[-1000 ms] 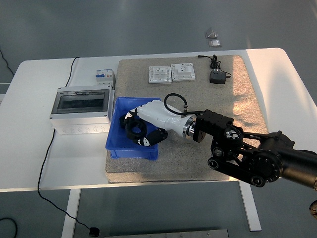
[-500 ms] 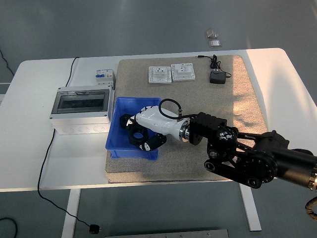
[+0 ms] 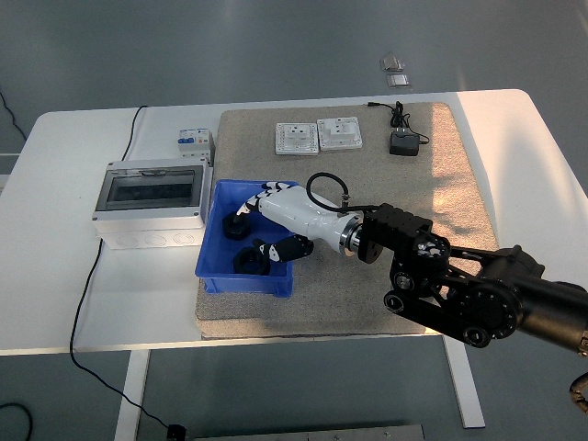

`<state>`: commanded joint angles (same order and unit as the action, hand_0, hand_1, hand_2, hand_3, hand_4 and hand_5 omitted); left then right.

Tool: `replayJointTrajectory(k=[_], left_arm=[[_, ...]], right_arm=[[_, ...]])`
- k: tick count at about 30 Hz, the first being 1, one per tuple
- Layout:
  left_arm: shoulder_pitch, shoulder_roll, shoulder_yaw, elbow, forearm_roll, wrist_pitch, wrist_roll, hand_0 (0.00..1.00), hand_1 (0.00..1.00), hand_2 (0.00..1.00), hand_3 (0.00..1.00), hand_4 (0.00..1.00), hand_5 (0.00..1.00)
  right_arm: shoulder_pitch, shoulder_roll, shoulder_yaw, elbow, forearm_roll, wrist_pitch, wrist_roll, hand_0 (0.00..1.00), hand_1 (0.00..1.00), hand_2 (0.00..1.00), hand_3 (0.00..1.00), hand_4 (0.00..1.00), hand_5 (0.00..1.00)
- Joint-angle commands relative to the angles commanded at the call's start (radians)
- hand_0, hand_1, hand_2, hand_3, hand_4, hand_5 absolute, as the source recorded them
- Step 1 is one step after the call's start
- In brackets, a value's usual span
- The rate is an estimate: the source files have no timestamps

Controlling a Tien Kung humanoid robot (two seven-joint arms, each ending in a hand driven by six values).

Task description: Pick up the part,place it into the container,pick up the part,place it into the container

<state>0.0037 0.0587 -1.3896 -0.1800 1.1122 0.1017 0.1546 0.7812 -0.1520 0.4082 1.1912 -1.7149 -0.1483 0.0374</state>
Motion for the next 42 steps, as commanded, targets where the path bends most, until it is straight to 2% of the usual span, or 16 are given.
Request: replayJointTrajectory(k=[2, 3, 8, 9, 14, 15, 20, 21, 25, 26, 27, 32, 33, 37, 39, 42], left_arm=[[-0.001, -0.001, 0.003, 0.0, 0.0, 0.001, 0.0, 0.728, 0.721, 0.741, 0.802, 0.829, 0.796], [-0.001, -0.002, 0.005, 0.0, -0.002, 0.002, -0.001, 0.728, 0.72, 0.741, 0.802, 0.828, 0.795], [0.004, -0.009, 0.017, 0.0, -0.021, 0.006, -0.005, 0.728, 0.72, 0.741, 0.802, 0.828, 0.795], [0.006, -0.01, 0.018, 0.0, -0.024, 0.007, -0.006, 0.727, 0.72, 0.741, 0.803, 0.827, 0.794], [0.01, -0.015, 0.024, 0.0, -0.028, 0.008, -0.01, 0.727, 0.72, 0.741, 0.803, 0.827, 0.794], [0.01, -0.015, 0.025, 0.0, -0.027, 0.009, -0.011, 0.726, 0.72, 0.744, 0.804, 0.826, 0.796], [0.009, -0.017, 0.029, 0.0, -0.019, 0.01, -0.01, 0.726, 0.72, 0.744, 0.804, 0.826, 0.796], [0.009, -0.018, 0.03, 0.0, -0.02, 0.011, -0.01, 0.726, 0.72, 0.747, 0.804, 0.823, 0.8], [0.014, -0.018, 0.041, 0.0, -0.033, 0.011, -0.011, 0.726, 0.72, 0.747, 0.804, 0.823, 0.8], [0.017, -0.017, 0.044, 0.0, -0.038, 0.011, -0.011, 0.726, 0.72, 0.747, 0.804, 0.823, 0.8], [0.02, -0.016, 0.049, 0.0, -0.046, 0.01, -0.013, 0.726, 0.72, 0.753, 0.803, 0.82, 0.798], [0.035, -0.011, 0.07, 0.0, -0.079, 0.006, -0.017, 0.726, 0.72, 0.753, 0.803, 0.82, 0.798], [0.036, -0.01, 0.071, 0.0, -0.082, 0.005, -0.018, 0.725, 0.721, 0.758, 0.803, 0.82, 0.785], [0.038, -0.007, 0.075, 0.0, -0.091, 0.004, -0.019, 0.725, 0.721, 0.758, 0.803, 0.82, 0.785], [0.036, -0.005, 0.07, 0.0, -0.083, 0.003, -0.017, 0.725, 0.721, 0.758, 0.799, 0.816, 0.762], [0.033, -0.004, 0.059, 0.0, -0.068, 0.002, -0.014, 0.725, 0.721, 0.758, 0.799, 0.816, 0.762]], right_arm=[[-0.041, -0.026, 0.048, 0.028, 0.051, -0.039, 0.035, 0.998, 0.891, 0.836, 0.763, 0.541, 0.247], [-0.065, -0.039, 0.078, 0.04, 0.084, -0.06, 0.054, 0.966, 0.841, 0.815, 0.741, 0.553, 0.263], [-0.212, -0.113, 0.246, 0.105, 0.246, -0.158, 0.157, 0.966, 0.841, 0.815, 0.741, 0.553, 0.263], [-0.24, -0.124, 0.277, 0.113, 0.274, -0.167, 0.175, 0.833, 0.727, 0.747, 0.695, 0.556, 0.266], [-0.395, -0.163, 0.443, 0.141, 0.414, -0.178, 0.252, 0.833, 0.727, 0.747, 0.695, 0.556, 0.266], [-0.424, -0.164, 0.473, 0.14, 0.441, -0.174, 0.265, 0.797, 0.697, 0.724, 0.68, 0.558, 0.263], [-0.543, -0.137, 0.598, 0.119, 0.583, -0.142, 0.328, 0.797, 0.697, 0.724, 0.68, 0.558, 0.263], [-0.564, -0.13, 0.62, 0.114, 0.616, -0.136, 0.341, 0.77, 0.649, 0.705, 0.67, 0.617, 0.295], [-0.641, -0.116, 0.706, 0.097, 0.744, -0.11, 0.383, 0.77, 0.649, 0.705, 0.67, 0.617, 0.295], [-0.652, -0.115, 0.72, 0.096, 0.775, -0.105, 0.39, 0.77, 0.649, 0.705, 0.67, 0.617, 0.295], [-0.661, -0.114, 0.732, 0.094, 0.802, -0.1, 0.398, 0.757, 0.596, 0.655, 0.646, 0.749, 0.437], [-0.688, -0.106, 0.771, 0.091, 0.928, -0.083, 0.42, 0.757, 0.596, 0.655, 0.646, 0.749, 0.437], [-0.691, -0.104, 0.776, 0.091, 0.947, -0.081, 0.423, 0.751, 0.567, 0.649, 0.641, 0.832, 0.496], [-0.7, -0.094, 0.799, 0.09, 1.034, -0.088, 0.43, 0.751, 0.567, 0.649, 0.641, 0.832, 0.496], [-0.7, -0.092, 0.805, 0.091, 1.045, -0.101, 0.43, 0.746, 0.558, 0.651, 0.64, 0.867, 0.488], [-0.699, -0.09, 0.81, 0.093, 1.03, -0.119, 0.42, 0.746, 0.558, 0.651, 0.64, 0.867, 0.488]])
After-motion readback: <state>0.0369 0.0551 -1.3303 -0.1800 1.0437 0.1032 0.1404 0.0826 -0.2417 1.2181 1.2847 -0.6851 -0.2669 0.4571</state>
